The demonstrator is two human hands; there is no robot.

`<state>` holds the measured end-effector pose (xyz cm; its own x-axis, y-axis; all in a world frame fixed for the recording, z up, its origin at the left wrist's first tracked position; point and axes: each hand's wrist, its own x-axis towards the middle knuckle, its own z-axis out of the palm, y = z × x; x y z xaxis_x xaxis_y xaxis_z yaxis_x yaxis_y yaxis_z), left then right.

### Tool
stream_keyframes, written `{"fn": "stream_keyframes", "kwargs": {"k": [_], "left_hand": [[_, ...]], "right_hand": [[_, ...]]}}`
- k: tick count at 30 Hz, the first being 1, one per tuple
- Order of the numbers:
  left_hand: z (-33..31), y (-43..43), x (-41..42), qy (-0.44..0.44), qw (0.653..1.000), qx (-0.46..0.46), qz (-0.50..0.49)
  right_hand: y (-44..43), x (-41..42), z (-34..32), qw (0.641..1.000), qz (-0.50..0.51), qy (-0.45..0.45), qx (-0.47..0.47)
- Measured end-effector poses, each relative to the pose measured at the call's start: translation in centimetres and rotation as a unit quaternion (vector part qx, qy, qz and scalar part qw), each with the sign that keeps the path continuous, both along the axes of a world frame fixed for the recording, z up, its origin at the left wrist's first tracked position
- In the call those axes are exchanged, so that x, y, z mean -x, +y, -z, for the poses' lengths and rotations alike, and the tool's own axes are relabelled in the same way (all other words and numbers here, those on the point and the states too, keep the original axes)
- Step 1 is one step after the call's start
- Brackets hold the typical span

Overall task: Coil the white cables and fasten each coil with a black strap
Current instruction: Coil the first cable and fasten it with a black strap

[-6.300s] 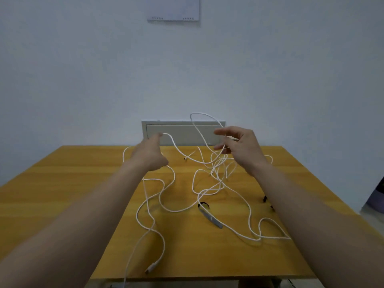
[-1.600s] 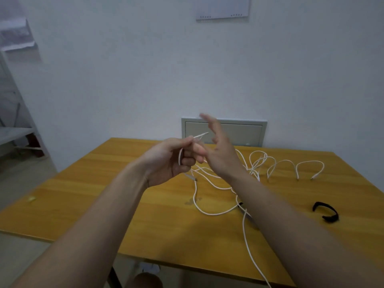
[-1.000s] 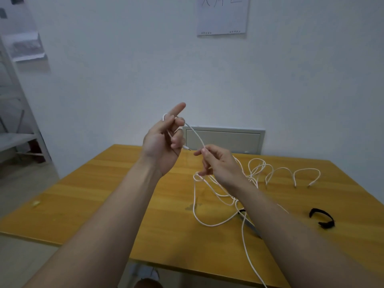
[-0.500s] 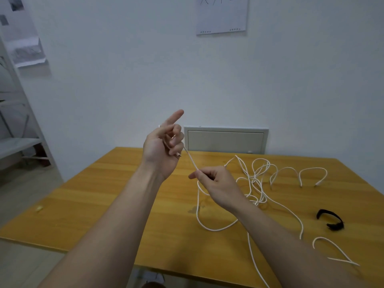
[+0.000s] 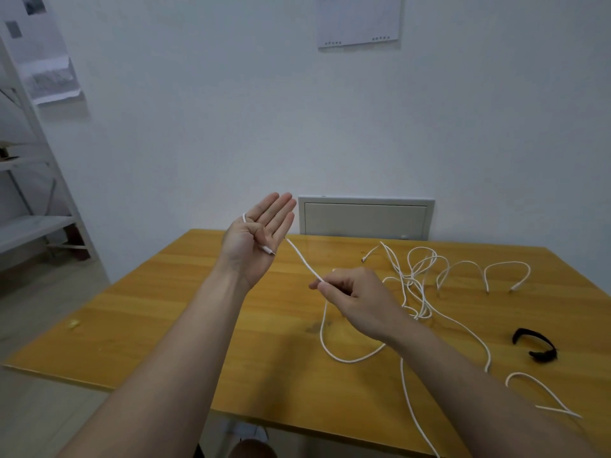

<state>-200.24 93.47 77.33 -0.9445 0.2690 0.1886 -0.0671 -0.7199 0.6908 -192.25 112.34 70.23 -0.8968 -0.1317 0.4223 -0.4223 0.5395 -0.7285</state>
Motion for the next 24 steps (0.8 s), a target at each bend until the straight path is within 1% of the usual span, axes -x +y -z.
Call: {"fn": "stream_keyframes", "kwargs": {"k": [3,4,6,8,9,12,14,16,20,24], "left_hand": [[0.7,0.0,0.3,-0.01,1.0,0.013,-0.019],[0.8,0.0,0.4,-0.004,0.999,0.04,-0.027],[1.3,0.1,0.5,0.022,0.99,0.131,-0.046],[1.8,0.2,0.4,0.062,0.966,0.242,-0.059],[2.0,0.4,0.3,0.084,0.95,0.293,-0.059],[2.4,1.1,-0.7,0.136,0.89,0.435,-0.028],[2.3,1.5,-1.5,0.152,0.859,0.489,0.001],[2.1,1.6,-2.4,0.164,0.842,0.511,0.052],[1.9,1.6,-3.5,0.16,0.831,0.508,0.16],[2.1,1.6,-3.8,0.15,0.821,0.508,0.213]], "right_hand": [[-0.1,-0.5,-0.2,0.998,-0.036,0.022,-0.056],[-0.2,-0.7,-0.5,0.995,-0.044,0.026,-0.083],[-0.5,-0.9,-1.0,0.984,-0.05,0.058,-0.159],[-1.1,-0.9,-1.5,0.968,-0.048,0.123,-0.213],[-1.3,-0.8,-1.8,0.964,-0.046,0.15,-0.216],[-1.1,-0.2,-2.8,0.957,-0.02,0.228,-0.177],[-0.3,0.5,-3.3,0.957,0.017,0.256,-0.134],[0.6,1.3,-3.5,0.957,0.054,0.263,-0.111],[1.2,2.2,-3.6,0.955,0.082,0.273,-0.079],[1.5,2.5,-4.1,0.956,0.091,0.27,-0.065]]}}
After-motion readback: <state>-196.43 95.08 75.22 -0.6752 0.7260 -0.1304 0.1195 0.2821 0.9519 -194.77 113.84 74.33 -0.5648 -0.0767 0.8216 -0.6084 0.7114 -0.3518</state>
